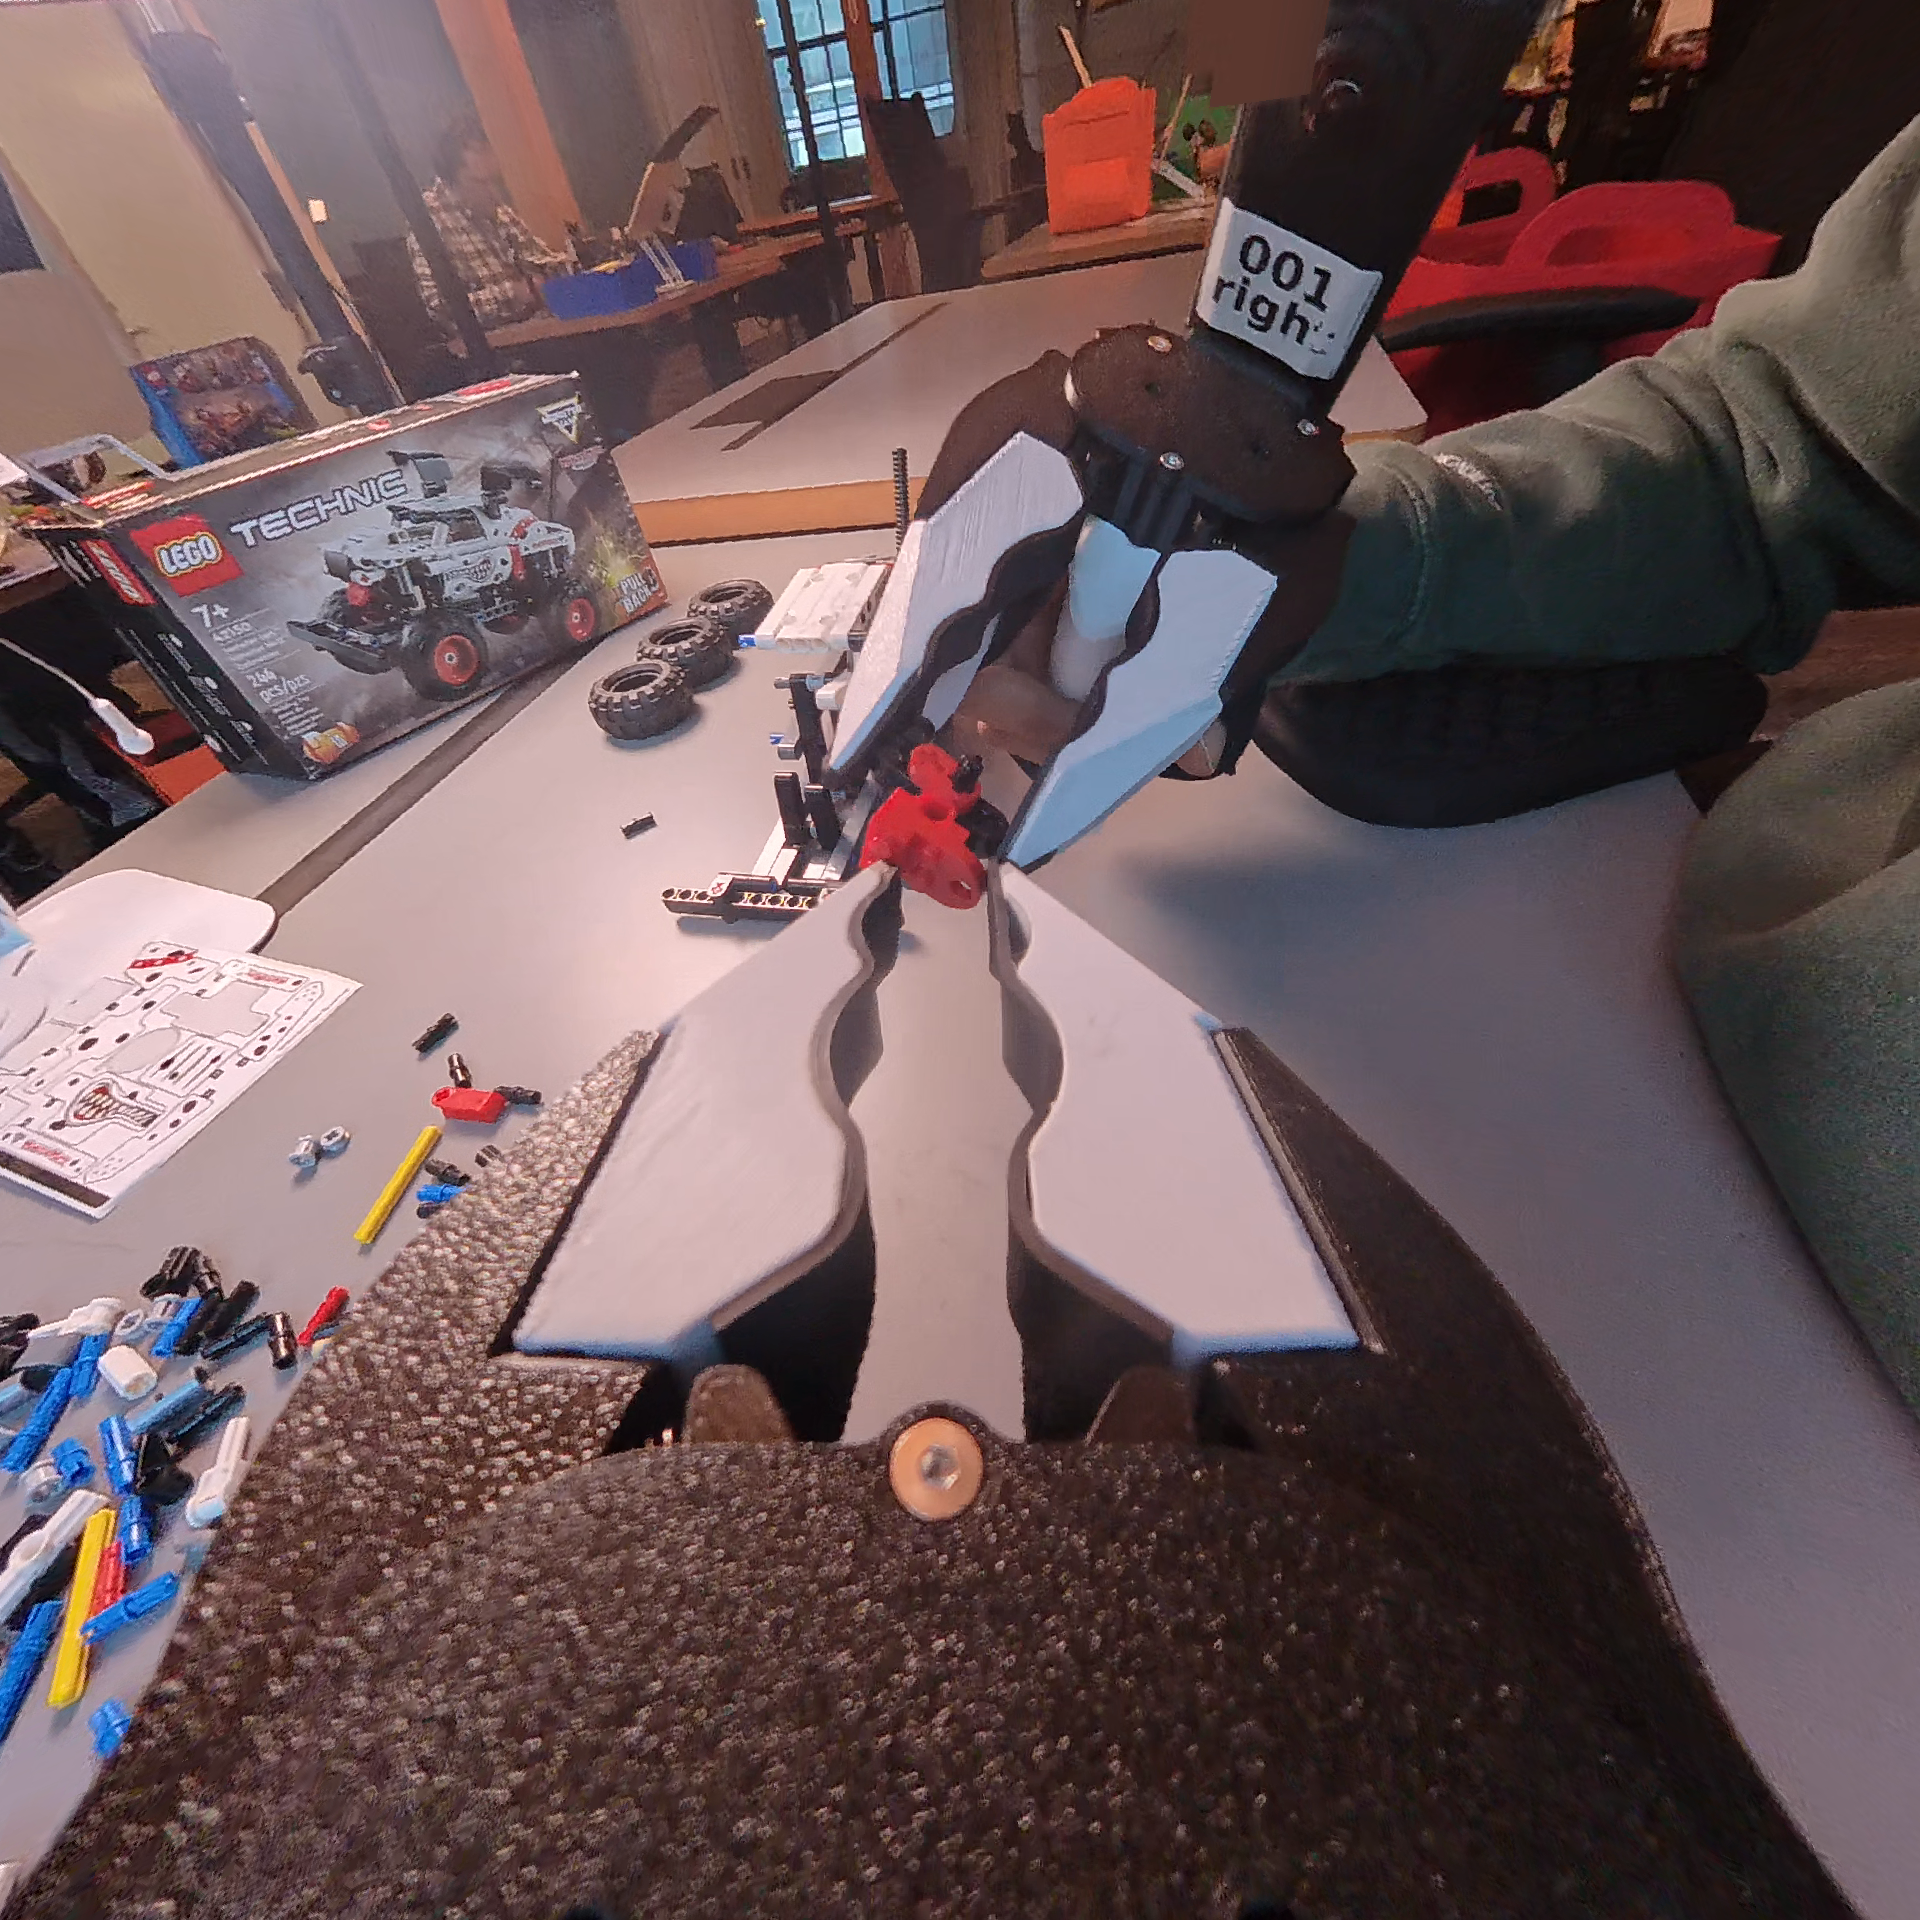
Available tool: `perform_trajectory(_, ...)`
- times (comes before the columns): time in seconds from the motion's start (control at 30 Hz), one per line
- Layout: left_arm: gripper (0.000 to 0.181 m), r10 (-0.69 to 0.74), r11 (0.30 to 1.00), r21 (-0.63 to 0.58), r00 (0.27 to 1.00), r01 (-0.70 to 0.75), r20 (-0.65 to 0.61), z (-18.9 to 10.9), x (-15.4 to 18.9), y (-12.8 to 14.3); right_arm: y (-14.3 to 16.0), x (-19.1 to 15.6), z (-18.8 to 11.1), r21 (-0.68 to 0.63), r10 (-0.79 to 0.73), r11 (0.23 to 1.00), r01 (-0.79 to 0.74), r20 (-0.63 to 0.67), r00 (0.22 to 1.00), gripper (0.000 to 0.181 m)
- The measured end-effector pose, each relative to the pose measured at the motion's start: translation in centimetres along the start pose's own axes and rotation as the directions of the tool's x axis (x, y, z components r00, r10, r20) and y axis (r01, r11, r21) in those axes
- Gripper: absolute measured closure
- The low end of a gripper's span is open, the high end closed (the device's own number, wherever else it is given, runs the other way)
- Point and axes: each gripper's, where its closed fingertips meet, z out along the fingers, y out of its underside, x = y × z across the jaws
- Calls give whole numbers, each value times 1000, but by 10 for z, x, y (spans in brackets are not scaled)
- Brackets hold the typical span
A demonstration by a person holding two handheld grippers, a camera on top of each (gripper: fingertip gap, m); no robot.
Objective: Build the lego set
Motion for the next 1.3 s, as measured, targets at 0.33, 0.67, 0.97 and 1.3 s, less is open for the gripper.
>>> perform_trajectory(0.33,177,53,997,-52,993,-59,-106,-2,16,6,0,-15,-7,17,5,1000,-7,124,992,149)
perform_trajectory(0.67,162,-121,990,51,983,129,-136,-13,3,-5,-3,-12,-7,44,41,998,-46,106,994,149)
perform_trajectory(0.97,159,-241,961,78,945,264,-221,-12,6,-7,-14,-19,-7,86,76,992,-89,141,987,149)
perform_trajectory(1.3,161,-231,960,101,943,261,-239,-11,15,-13,-16,-18,-6,119,102,986,-118,129,986,149)
